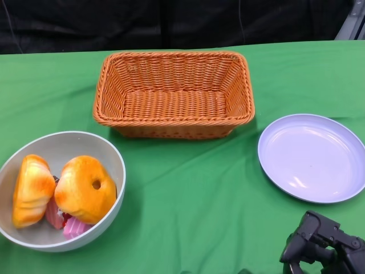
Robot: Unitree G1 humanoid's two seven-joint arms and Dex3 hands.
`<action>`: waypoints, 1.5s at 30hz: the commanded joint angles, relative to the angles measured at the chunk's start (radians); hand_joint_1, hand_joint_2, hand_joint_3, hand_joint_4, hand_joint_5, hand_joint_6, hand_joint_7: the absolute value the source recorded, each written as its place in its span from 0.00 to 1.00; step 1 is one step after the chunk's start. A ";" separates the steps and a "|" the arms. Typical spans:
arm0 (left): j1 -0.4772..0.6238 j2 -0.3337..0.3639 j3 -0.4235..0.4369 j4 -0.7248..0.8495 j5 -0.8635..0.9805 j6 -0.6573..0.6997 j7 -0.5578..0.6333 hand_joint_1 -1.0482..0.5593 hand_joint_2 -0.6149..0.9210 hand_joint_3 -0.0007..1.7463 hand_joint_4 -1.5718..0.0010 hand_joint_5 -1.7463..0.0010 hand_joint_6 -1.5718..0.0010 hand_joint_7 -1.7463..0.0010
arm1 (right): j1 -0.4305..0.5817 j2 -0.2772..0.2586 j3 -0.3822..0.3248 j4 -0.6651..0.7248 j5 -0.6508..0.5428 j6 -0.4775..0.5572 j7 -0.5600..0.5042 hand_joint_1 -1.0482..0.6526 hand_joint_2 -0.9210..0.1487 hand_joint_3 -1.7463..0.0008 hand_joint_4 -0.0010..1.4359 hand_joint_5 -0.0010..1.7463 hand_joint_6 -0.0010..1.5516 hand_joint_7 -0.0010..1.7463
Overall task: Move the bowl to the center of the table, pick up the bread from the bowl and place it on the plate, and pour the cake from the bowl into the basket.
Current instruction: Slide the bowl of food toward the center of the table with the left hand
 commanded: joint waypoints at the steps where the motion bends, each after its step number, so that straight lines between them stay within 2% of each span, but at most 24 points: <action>1: -0.021 0.014 0.020 0.016 -0.050 0.074 -0.096 0.21 1.00 0.29 0.88 1.00 0.88 1.00 | 0.010 -0.011 -0.005 -0.013 0.008 0.004 0.003 0.54 0.46 0.29 0.53 1.00 0.41 0.88; 4: -0.028 -0.002 0.052 0.015 -0.113 0.145 -0.207 0.17 1.00 0.31 0.94 1.00 0.95 1.00 | 0.011 -0.011 -0.005 -0.016 0.011 0.010 0.004 0.54 0.46 0.29 0.53 1.00 0.42 0.88; 21: -0.021 -0.042 0.056 -0.065 -0.194 0.366 -0.346 0.13 1.00 0.34 0.96 1.00 0.98 1.00 | 0.002 -0.002 0.001 -0.010 -0.004 0.004 -0.002 0.53 0.47 0.29 0.54 1.00 0.43 0.87; 33: 0.073 -0.089 0.022 -0.299 -0.215 0.498 -0.397 0.14 1.00 0.35 0.95 1.00 0.97 1.00 | -0.003 -0.002 0.003 -0.002 -0.012 -0.005 -0.007 0.53 0.49 0.27 0.54 1.00 0.43 0.87; 45: 0.183 -0.116 -0.016 -0.604 -0.249 0.730 -0.380 0.17 1.00 0.36 0.97 1.00 1.00 1.00 | -0.005 -0.002 0.000 0.001 -0.019 -0.014 -0.011 0.52 0.47 0.29 0.54 1.00 0.43 0.87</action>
